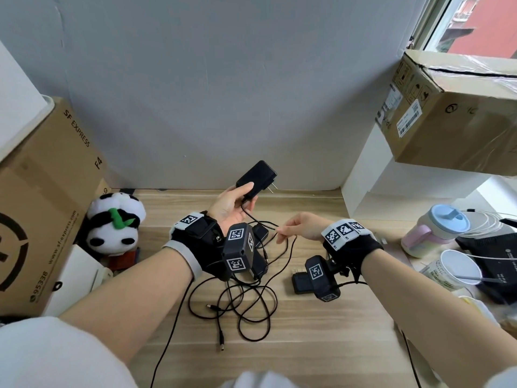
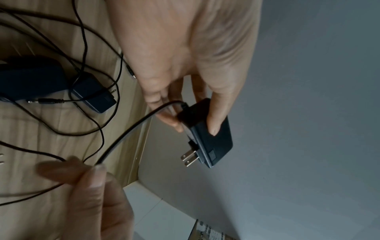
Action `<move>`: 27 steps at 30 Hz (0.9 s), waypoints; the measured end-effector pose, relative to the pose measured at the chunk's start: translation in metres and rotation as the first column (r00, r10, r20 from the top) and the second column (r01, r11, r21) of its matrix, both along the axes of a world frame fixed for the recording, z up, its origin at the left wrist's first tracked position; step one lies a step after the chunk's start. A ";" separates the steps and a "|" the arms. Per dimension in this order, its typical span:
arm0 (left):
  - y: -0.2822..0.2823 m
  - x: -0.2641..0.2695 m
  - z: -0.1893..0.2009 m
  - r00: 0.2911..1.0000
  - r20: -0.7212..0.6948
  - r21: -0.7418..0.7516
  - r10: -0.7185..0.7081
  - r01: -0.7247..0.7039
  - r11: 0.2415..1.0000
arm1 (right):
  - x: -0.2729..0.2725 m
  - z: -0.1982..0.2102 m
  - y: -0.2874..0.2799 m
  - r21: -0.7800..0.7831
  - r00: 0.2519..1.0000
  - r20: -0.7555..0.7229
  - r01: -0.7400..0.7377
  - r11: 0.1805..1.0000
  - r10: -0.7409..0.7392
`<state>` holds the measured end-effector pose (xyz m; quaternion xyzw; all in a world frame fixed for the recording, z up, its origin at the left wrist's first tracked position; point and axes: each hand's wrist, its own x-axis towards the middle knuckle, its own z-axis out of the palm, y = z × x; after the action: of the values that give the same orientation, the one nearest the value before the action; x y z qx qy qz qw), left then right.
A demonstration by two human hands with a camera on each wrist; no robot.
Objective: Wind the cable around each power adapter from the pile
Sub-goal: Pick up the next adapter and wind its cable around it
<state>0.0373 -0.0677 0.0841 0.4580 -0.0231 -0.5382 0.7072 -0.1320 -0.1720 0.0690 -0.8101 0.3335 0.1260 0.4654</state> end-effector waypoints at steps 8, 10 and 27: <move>0.006 0.012 -0.002 0.900 0.343 0.209 -0.267 0.204 0.956 | 0.008 0.006 -0.012 0.304 0.897 0.135 0.366 0.879 -0.420; 0.009 0.013 -0.004 0.802 0.433 0.305 -0.412 0.299 0.904 | 0.013 0.010 -0.014 0.338 0.857 0.143 0.429 0.838 -0.496; 0.004 0.004 -0.004 0.988 0.141 0.261 -0.065 0.026 0.965 | 0.019 0.014 0.018 0.317 0.965 0.245 0.007 0.948 -0.089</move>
<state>0.0409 -0.0642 0.0804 0.5841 -0.0158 -0.5173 0.6253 -0.1126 -0.1541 0.0832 -0.7268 0.2662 0.0602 0.6303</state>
